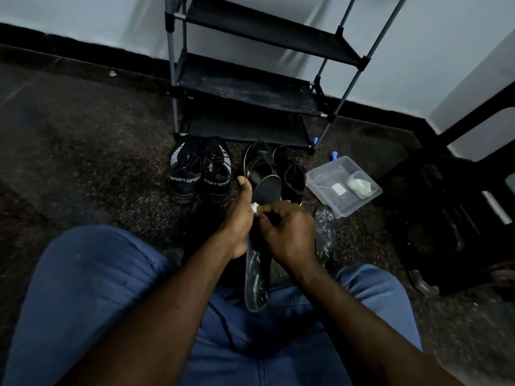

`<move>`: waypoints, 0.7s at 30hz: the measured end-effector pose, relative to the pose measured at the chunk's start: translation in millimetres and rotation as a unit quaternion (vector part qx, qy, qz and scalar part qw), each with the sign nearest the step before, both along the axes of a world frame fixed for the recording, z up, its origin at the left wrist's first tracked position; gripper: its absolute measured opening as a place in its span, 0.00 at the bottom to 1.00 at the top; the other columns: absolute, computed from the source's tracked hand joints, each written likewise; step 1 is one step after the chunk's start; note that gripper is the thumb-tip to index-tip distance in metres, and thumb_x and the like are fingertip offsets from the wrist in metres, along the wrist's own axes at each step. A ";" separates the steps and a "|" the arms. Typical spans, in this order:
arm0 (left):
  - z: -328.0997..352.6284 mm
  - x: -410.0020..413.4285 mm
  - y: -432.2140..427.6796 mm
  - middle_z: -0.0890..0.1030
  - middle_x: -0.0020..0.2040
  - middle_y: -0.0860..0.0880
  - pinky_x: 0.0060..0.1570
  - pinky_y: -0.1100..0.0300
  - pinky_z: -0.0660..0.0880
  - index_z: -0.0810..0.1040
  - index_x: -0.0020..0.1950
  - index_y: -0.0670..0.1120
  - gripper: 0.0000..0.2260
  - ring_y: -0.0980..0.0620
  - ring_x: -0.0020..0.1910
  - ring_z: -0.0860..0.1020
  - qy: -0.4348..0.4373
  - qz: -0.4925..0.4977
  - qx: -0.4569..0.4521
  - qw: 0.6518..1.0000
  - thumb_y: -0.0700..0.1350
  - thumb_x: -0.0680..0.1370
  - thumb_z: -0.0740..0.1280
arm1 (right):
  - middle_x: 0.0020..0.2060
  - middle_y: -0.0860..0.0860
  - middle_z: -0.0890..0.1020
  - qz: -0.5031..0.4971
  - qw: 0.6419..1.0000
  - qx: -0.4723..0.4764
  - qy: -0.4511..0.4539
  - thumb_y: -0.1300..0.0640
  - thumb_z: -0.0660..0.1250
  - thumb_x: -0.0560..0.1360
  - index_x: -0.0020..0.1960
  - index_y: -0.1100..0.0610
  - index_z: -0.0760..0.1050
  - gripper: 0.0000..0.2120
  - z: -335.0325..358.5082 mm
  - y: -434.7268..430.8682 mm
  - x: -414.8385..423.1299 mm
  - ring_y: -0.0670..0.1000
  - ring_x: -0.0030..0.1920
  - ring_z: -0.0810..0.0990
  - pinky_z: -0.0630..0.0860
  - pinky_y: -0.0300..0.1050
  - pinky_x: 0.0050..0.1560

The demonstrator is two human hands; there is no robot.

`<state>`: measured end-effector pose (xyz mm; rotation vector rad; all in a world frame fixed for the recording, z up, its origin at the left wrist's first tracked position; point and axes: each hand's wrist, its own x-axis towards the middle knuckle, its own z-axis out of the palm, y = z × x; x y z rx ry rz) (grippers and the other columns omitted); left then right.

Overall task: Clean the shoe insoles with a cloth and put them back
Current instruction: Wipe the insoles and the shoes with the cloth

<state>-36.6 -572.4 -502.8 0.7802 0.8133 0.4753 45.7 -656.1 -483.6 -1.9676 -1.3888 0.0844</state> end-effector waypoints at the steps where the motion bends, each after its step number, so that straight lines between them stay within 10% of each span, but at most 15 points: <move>1: 0.8 -1.0 0.5 0.86 0.56 0.41 0.60 0.49 0.78 0.88 0.51 0.44 0.44 0.44 0.55 0.85 -0.013 -0.006 -0.017 1.000 0.77 0.76 0.45 | 0.41 0.46 0.86 0.010 0.999 -0.009 -0.033 0.55 0.73 0.72 0.45 0.50 0.85 0.03 -2.2 -1.9 1.7 0.51 0.44 0.82 0.78 0.48 0.46; 4: -0.9 -1.2 2.3 0.84 0.61 0.40 0.69 0.43 0.74 0.87 0.56 0.43 0.48 0.41 0.62 0.82 -0.032 -0.014 -0.028 0.999 0.79 0.73 0.43 | 0.42 0.46 0.84 0.035 0.991 -0.063 -0.116 0.49 0.69 0.73 0.46 0.48 0.84 0.06 -8.4 -8.5 11.9 0.53 0.45 0.79 0.76 0.52 0.46; 8: 5.9 0.0 0.1 0.85 0.56 0.40 0.55 0.49 0.81 0.89 0.49 0.45 0.46 0.43 0.55 0.84 -0.047 -0.014 -0.032 0.998 0.76 0.76 0.41 | 0.44 0.46 0.84 0.008 0.971 -0.102 -0.215 0.48 0.72 0.74 0.48 0.47 0.84 0.05 -2.7 -10.0 30.3 0.54 0.47 0.79 0.72 0.52 0.47; 16: -3.1 1.8 4.9 0.83 0.62 0.39 0.68 0.45 0.75 0.80 0.67 0.40 0.49 0.42 0.63 0.82 -0.041 -0.015 -0.031 0.999 0.77 0.75 0.41 | 0.39 0.50 0.85 -0.007 0.988 -0.091 -0.126 0.50 0.73 0.72 0.46 0.49 0.86 0.05 -11.0 -12.2 19.9 0.55 0.41 0.81 0.79 0.51 0.42; 21: -3.3 2.4 0.3 0.86 0.56 0.41 0.63 0.46 0.78 0.88 0.53 0.47 0.44 0.43 0.56 0.85 -0.005 0.014 -0.023 1.000 0.79 0.74 0.45 | 0.41 0.47 0.87 0.001 0.999 -0.047 -0.002 0.52 0.70 0.70 0.46 0.49 0.86 0.08 -4.8 -1.8 1.7 0.50 0.42 0.84 0.80 0.50 0.45</move>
